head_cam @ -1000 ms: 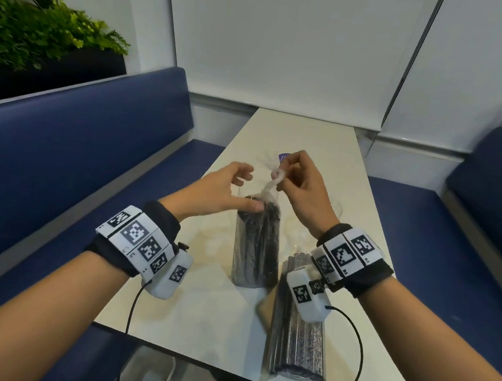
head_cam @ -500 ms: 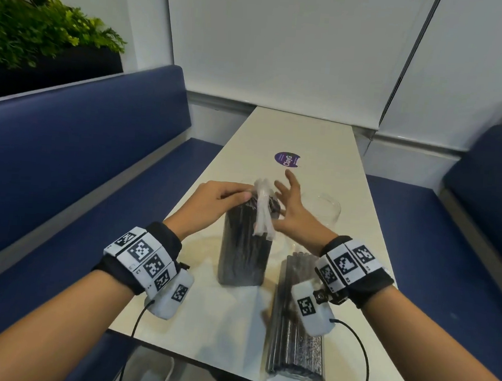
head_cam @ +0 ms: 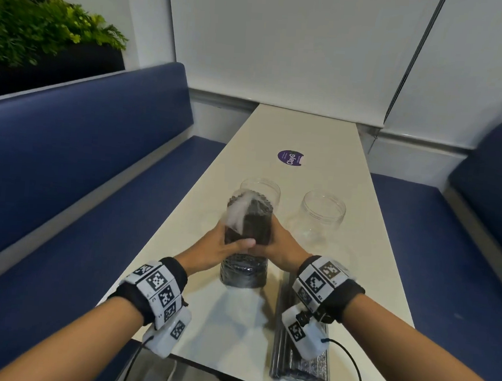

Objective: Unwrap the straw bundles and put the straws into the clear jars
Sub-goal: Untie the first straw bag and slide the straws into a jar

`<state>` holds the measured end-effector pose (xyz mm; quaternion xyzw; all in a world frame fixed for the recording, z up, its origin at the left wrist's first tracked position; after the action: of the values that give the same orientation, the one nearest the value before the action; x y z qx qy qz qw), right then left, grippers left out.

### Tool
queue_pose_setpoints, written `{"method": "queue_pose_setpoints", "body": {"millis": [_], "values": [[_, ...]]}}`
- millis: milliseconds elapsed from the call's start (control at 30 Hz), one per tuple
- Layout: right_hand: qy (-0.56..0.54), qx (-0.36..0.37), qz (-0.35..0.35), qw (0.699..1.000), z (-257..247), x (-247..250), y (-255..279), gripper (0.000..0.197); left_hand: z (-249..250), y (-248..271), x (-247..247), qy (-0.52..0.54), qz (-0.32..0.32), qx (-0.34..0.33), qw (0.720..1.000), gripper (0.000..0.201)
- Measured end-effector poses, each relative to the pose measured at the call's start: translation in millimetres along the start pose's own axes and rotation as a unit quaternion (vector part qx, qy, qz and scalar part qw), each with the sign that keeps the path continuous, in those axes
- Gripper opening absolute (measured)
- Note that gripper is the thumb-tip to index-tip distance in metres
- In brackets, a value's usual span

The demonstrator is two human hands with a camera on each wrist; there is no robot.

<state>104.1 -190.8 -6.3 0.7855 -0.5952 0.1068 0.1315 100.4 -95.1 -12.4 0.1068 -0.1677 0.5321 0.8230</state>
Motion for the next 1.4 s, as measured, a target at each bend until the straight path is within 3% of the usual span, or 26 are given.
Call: {"method": "queue_pose_setpoints", "body": {"millis": [167, 333, 467, 733, 867, 1033, 1167, 1300, 1400], "values": [[0.027, -0.045, -0.046, 0.998, 8.3, -3.0, -1.8, 0.093, -20.6, -1.9, -3.6, -0.007, -0.028, 0.028, 0.999, 0.077], [-0.093, 0.031, -0.036, 0.995, -30.2, 11.5, -2.5, 0.099, 22.0, -4.1, 33.8, 0.030, 0.071, -0.042, 0.996, 0.104], [-0.105, 0.042, -0.020, 0.993, -27.3, 7.1, -6.9, 0.073, 38.1, -8.4, 31.4, 0.049, 0.093, -0.060, 0.993, 0.079], [-0.049, 0.022, -0.007, 0.999, 10.7, -6.8, -7.2, 0.081, -10.0, -6.6, 8.4, 0.068, 0.085, -0.018, 0.994, 0.058], [-0.007, -0.013, -0.022, 1.000, 29.8, -11.7, -6.9, 0.079, -28.4, -4.3, -1.5, 0.059, 0.078, 0.007, 0.995, 0.058], [-0.013, -0.031, -0.050, 0.998, 26.5, -9.9, -5.7, 0.089, -36.3, 1.7, -8.8, 0.022, 0.017, 0.039, 0.999, 0.065], [-0.102, 0.022, -0.028, 0.994, 2.8, 1.4, -9.6, 0.087, 1.3, 1.6, 21.2, 0.051, 0.090, -0.017, 0.994, 0.085], [-0.092, 0.015, 0.007, 0.996, 13.7, 0.8, -8.2, 0.075, 2.6, -2.2, 19.3, 0.060, 0.121, -0.011, 0.991, 0.064], [-0.054, -0.009, -0.016, 0.998, 27.8, -8.2, -3.3, 0.075, -24.6, 0.4, 5.3, 0.046, 0.102, 0.018, 0.994, 0.058]]}}
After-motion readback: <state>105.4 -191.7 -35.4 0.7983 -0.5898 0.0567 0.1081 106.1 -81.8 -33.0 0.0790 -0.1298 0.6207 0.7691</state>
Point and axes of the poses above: each hand's wrist, its own y-axis away from the middle knuckle, its own x-axis out of the back of the hand, z = x × y, the point moved 10 cm from there along -y, towards the middle knuckle, and after that the axes turned 8 degrees about -y, right-handed, at the moved point
